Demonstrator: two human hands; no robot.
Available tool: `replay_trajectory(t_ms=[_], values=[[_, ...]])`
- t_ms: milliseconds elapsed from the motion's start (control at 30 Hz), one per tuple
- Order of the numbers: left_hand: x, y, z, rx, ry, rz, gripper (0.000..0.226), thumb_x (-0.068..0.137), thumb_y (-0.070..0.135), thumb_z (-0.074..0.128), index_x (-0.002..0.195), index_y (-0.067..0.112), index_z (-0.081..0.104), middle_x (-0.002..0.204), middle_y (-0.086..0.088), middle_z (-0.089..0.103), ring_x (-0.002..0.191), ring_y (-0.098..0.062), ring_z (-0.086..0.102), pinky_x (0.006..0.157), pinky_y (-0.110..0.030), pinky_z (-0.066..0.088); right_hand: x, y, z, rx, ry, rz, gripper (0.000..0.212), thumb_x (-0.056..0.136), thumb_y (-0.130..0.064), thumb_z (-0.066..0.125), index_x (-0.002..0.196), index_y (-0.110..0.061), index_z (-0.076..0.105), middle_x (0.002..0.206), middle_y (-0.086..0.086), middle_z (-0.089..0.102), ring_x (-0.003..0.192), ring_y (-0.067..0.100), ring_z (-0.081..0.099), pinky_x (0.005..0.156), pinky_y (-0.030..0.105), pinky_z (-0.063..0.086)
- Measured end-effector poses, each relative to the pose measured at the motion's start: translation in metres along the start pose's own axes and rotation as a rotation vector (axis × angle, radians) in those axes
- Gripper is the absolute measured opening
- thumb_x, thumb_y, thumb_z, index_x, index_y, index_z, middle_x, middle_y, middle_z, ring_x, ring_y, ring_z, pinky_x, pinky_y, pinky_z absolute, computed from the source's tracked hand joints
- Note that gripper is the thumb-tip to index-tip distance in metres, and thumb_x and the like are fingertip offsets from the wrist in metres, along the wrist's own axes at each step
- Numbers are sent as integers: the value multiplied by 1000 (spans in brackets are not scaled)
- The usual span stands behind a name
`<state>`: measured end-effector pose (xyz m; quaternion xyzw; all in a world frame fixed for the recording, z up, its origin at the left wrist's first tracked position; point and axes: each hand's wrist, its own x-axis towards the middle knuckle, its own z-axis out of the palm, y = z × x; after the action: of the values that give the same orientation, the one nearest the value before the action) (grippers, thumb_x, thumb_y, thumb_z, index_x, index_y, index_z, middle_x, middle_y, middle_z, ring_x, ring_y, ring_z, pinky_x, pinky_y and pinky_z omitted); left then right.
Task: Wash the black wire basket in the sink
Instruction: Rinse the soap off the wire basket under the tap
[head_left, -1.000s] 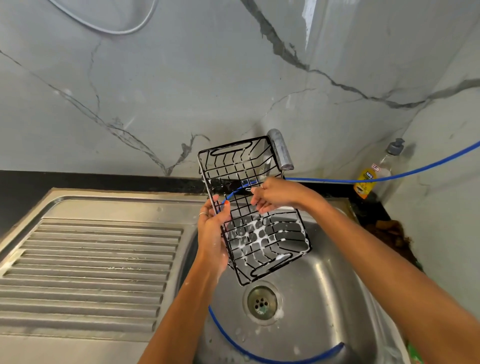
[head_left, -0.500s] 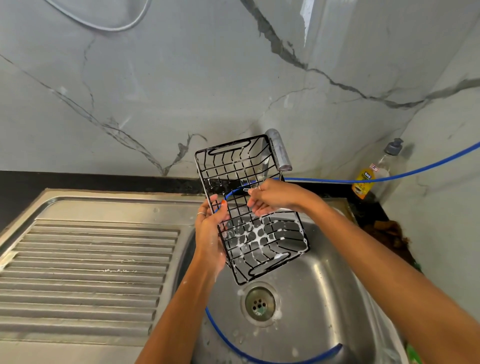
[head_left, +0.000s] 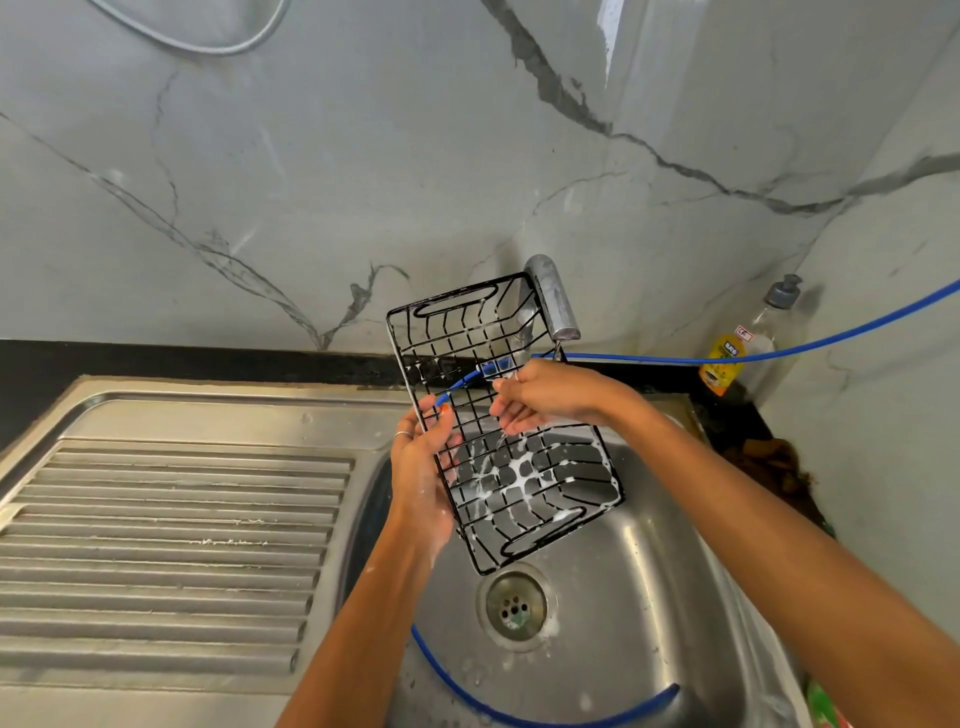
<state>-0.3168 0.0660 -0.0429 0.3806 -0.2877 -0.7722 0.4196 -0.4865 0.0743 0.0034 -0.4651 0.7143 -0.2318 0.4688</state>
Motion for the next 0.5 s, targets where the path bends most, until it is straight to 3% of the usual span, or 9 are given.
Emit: replay_trajectory(t_ms=[167, 333, 500], values=[[1, -3, -1, 5, 12, -16, 19, 95, 14, 57, 111, 26, 58, 70, 12, 64, 71, -13, 54, 42, -15, 43, 0, 1, -1, 0, -10, 5, 41, 102, -26, 37, 112, 6, 59, 105, 21, 64, 85, 19, 66, 76, 21, 55], [3, -6, -2, 27, 36, -33, 21, 95, 19, 58, 115, 26, 57, 87, 9, 64, 84, -17, 59, 53, -21, 48, -1, 2, -1, 3, -12, 2, 42, 102, -27, 37, 112, 6, 60, 107, 22, 64, 88, 21, 66, 79, 23, 55], [6, -13, -6, 19, 54, -70, 9, 96, 24, 58, 104, 30, 57, 84, 11, 66, 76, -14, 60, 47, -19, 48, -3, 1, -1, -39, -7, 4, 40, 102, -27, 37, 113, 5, 59, 109, 21, 63, 93, 23, 64, 86, 27, 54]])
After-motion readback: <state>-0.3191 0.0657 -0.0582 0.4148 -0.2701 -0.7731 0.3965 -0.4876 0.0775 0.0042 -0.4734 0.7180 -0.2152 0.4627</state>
